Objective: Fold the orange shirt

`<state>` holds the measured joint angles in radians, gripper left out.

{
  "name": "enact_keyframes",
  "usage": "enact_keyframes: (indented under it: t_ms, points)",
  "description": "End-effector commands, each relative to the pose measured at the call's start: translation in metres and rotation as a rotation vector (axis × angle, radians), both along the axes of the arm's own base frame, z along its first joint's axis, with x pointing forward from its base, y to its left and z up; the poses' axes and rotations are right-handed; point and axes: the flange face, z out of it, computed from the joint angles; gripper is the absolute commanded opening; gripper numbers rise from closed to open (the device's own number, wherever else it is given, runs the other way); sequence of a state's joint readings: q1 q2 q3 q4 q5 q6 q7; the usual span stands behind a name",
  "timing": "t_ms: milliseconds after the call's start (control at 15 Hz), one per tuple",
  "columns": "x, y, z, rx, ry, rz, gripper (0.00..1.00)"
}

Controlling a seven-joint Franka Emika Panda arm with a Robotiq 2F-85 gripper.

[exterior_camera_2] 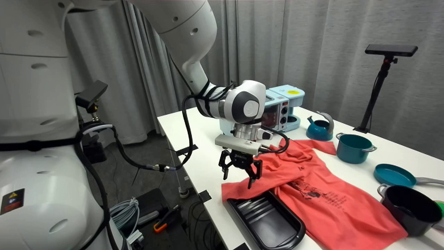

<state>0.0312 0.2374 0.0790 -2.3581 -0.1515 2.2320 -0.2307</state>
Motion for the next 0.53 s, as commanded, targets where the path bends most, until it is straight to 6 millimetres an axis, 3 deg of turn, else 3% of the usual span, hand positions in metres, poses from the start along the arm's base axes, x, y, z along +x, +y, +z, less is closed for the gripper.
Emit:
enact_keyframes:
  t_ms: [0,467]
  points:
    - [-0.009,0.026,0.003,0.005,-0.037,0.105,1.00]
    - [-0.030,0.072,-0.012,0.029,-0.042,0.291,1.00]
